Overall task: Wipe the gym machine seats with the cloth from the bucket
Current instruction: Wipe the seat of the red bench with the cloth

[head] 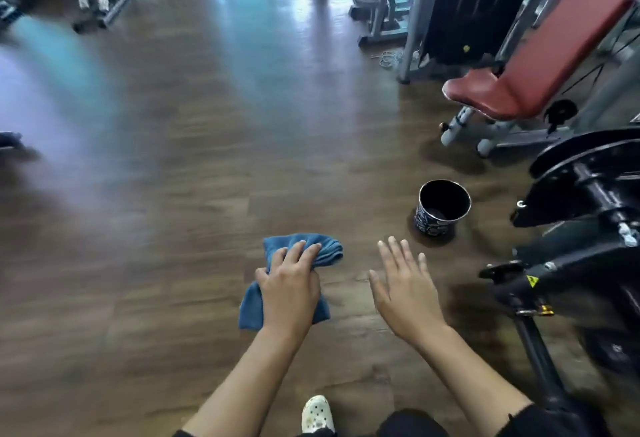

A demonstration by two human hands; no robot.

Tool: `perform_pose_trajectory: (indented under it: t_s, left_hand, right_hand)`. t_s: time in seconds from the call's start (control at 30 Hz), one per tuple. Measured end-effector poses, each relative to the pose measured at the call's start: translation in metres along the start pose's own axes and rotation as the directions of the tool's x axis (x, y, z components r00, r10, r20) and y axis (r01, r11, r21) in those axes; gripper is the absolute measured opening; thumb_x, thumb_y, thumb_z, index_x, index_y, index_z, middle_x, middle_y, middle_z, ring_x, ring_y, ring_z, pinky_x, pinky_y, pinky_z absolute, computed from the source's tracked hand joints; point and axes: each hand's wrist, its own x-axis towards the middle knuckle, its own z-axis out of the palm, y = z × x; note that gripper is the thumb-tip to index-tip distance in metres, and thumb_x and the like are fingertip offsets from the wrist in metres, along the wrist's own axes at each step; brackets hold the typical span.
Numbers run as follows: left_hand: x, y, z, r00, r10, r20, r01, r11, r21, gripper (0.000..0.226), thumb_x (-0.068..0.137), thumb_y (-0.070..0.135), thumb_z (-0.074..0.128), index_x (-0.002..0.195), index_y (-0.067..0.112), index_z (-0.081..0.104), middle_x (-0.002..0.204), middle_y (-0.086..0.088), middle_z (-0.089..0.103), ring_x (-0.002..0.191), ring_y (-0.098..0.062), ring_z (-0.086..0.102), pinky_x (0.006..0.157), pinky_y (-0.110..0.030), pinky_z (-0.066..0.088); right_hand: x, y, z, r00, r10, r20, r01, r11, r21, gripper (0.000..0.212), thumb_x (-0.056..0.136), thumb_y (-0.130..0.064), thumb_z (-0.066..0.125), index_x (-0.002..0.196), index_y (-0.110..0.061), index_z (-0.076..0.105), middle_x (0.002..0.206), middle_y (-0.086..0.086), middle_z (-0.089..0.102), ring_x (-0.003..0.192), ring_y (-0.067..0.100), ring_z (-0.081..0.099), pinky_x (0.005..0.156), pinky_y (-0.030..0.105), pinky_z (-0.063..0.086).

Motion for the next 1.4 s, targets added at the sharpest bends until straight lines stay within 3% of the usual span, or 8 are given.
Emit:
perform_pose_trajectory:
  t_s: [0.13, 0.23, 0.3, 0.73, 0.93, 1.07, 1.3, 1.4]
  left_hand:
    - [0.083, -0.023, 0.011, 0.998, 0.005, 0.060, -0.004, 1.000, -0.022, 0.041, 0.070, 0.005, 0.071, 0.107, 0.023, 0.069, 0.111, 0.002, 0.068, 0.095, -0.027, 0.062, 0.067, -0.049, 0.048]
    - [0.121, -0.027, 0.019, 0.998, 0.045, 0.034, -0.044, 0.999, -0.015, 0.037, 0.073, 0.011, 0.060, 0.106, 0.023, 0.070, 0.111, 0.004, 0.068, 0.096, -0.026, 0.062, 0.066, -0.048, 0.046]
    - [0.210, -0.024, 0.053, 0.997, 0.038, 0.072, -0.033, 0.996, -0.077, 0.038, 0.072, 0.014, 0.054, 0.105, 0.024, 0.070, 0.111, 0.004, 0.068, 0.096, -0.025, 0.062, 0.066, -0.047, 0.045]
    - [0.540, 0.039, 0.129, 0.991, 0.126, 0.033, -0.122, 0.987, -0.102, 0.039, 0.074, 0.003, 0.064, 0.108, 0.021, 0.069, 0.114, 0.002, 0.067, 0.101, -0.026, 0.061, 0.070, -0.047, 0.044]
    - [0.678, 0.072, 0.183, 0.969, 0.238, 0.066, -0.226, 0.962, -0.151, 0.039, 0.073, 0.011, 0.051, 0.106, 0.021, 0.069, 0.111, 0.002, 0.068, 0.098, -0.026, 0.062, 0.070, -0.048, 0.044]
    - [0.771, 0.104, 0.225, 0.923, 0.377, 0.078, -0.354, 0.911, -0.213, 0.039, 0.072, 0.010, 0.052, 0.105, 0.021, 0.069, 0.111, 0.003, 0.068, 0.097, -0.025, 0.061, 0.069, -0.048, 0.044]
    - [0.902, 0.182, 0.283, 0.746, 0.657, 0.104, -0.623, 0.745, -0.236, 0.036, 0.076, 0.017, 0.047, 0.103, 0.022, 0.070, 0.105, 0.004, 0.069, 0.091, -0.026, 0.063, 0.064, -0.046, 0.046]
    - [0.935, 0.220, 0.309, 0.663, 0.724, 0.192, -0.668, 0.688, -0.284, 0.035, 0.077, 0.010, 0.061, 0.108, 0.023, 0.068, 0.112, 0.003, 0.067, 0.097, -0.025, 0.060, 0.067, -0.046, 0.043]
  right_hand:
    - [0.078, -0.024, -0.007, 0.999, 0.042, -0.021, -0.042, 0.999, 0.010, 0.082, 0.082, -0.056, -0.006, 0.152, -0.018, 0.013, 0.159, 0.003, 0.006, 0.147, 0.019, -0.003, 0.116, 0.039, -0.006]
    - [0.111, -0.028, -0.010, 0.999, 0.024, -0.036, -0.025, 1.000, -0.012, 0.081, 0.082, -0.055, -0.004, 0.151, -0.017, 0.015, 0.159, 0.004, 0.009, 0.147, 0.020, 0.000, 0.117, 0.040, -0.004]
    - [0.200, -0.014, -0.013, 0.994, 0.106, -0.029, -0.105, 0.994, 0.027, 0.081, 0.082, -0.055, -0.003, 0.151, -0.017, 0.016, 0.159, 0.004, 0.010, 0.147, 0.020, 0.001, 0.117, 0.040, -0.004]
    - [0.524, 0.043, -0.091, 0.992, 0.042, -0.117, -0.042, 0.999, -0.002, 0.080, 0.084, -0.054, 0.001, 0.150, -0.015, 0.022, 0.158, 0.007, 0.016, 0.147, 0.023, 0.007, 0.116, 0.040, -0.003]
    - [0.643, 0.084, -0.104, 0.963, 0.209, -0.171, -0.213, 0.977, -0.005, 0.068, 0.091, -0.049, 0.019, 0.143, -0.010, 0.038, 0.150, 0.012, 0.034, 0.141, 0.030, 0.026, 0.114, 0.047, 0.014]
    - [0.714, 0.116, -0.114, 0.912, 0.345, -0.223, -0.355, 0.935, -0.003, 0.061, 0.093, -0.044, 0.029, 0.136, -0.007, 0.048, 0.143, 0.014, 0.046, 0.134, 0.032, 0.040, 0.107, 0.053, 0.029]
    - [0.809, 0.171, -0.143, 0.755, 0.596, -0.274, -0.587, 0.800, 0.122, 0.065, 0.094, -0.050, 0.021, 0.139, -0.008, 0.046, 0.145, 0.013, 0.043, 0.136, 0.031, 0.037, 0.110, 0.050, 0.024]
    - [0.834, 0.197, -0.155, 0.668, 0.682, -0.297, -0.671, 0.725, 0.156, 0.068, 0.096, -0.051, 0.015, 0.138, -0.007, 0.046, 0.144, 0.014, 0.043, 0.135, 0.032, 0.038, 0.108, 0.052, 0.027]
